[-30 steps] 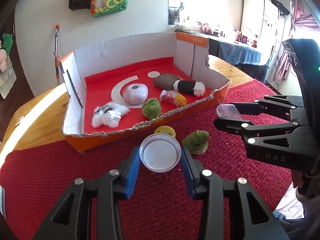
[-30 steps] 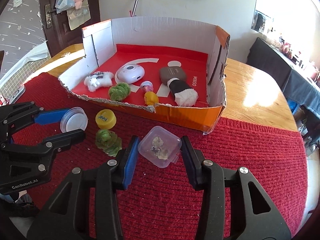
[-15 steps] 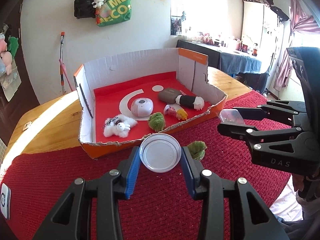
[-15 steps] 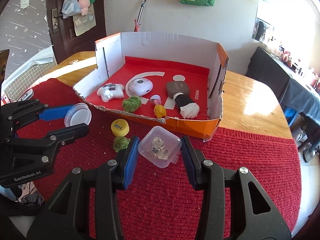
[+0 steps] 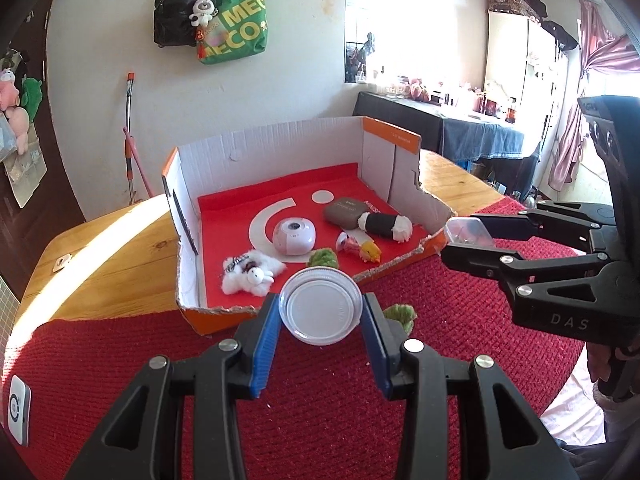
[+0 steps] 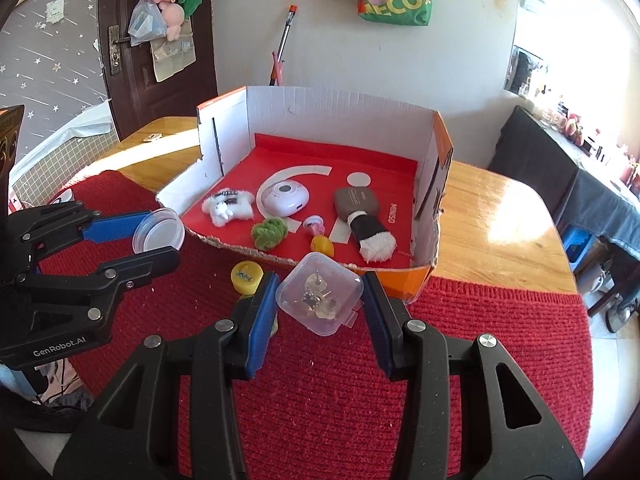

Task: Organize objects
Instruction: 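Carry the lid and clear box over the box interior and lower them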

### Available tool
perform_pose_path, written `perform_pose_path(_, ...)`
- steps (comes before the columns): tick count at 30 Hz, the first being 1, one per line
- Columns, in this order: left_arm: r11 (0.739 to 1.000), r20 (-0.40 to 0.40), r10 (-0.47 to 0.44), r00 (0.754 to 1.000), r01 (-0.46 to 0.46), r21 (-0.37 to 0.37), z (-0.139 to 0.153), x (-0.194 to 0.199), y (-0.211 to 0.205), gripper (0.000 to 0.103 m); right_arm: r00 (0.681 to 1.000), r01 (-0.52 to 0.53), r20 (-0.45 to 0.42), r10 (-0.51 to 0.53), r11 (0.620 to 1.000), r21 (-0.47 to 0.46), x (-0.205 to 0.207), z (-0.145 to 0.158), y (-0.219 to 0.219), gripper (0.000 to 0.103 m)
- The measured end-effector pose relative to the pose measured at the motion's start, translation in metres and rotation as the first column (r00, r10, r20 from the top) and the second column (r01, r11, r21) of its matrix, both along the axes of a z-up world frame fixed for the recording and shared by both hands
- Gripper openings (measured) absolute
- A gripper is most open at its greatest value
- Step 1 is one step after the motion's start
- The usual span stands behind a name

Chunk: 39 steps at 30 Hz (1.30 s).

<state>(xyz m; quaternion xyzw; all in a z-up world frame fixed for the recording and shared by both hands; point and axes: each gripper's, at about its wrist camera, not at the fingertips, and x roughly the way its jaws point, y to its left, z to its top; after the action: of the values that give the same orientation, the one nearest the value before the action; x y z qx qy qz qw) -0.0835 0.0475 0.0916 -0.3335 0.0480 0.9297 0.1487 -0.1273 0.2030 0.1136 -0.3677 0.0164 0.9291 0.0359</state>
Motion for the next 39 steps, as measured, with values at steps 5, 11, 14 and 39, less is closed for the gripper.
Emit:
perform_pose_path(5, 1.000, 0.015, -0.003, 1.000, 0.003, 0.019, 0.010, -0.022, -0.007, 0.042, 1.000, -0.020, -0.016, 0.020, 1.000, 0.013, -0.019, 0.014, 0.001, 0.041)
perform_pose_path(11, 1.000, 0.065, 0.016, 0.998, -0.016, 0.000, 0.010, -0.066, -0.014, 0.042, 0.998, -0.055, 0.000, 0.055, 0.998, -0.023, -0.063, 0.024, 0.006, 0.041)
perform_pose_path(14, 0.999, 0.099, 0.041, 0.994, -0.039, -0.014, 0.008, -0.091, -0.017, 0.042, 0.997, -0.070, 0.026, 0.071, 0.997, -0.035, -0.091, 0.026, 0.009, 0.041)
perform_pose_path(39, 0.992, 0.298, 0.125, 0.946, -0.116, -0.047, -0.035, -0.187, -0.021, 0.042, 0.945, -0.041, 0.319, 0.074, 0.993, -0.108, -0.233, -0.039, 0.041, 0.041)
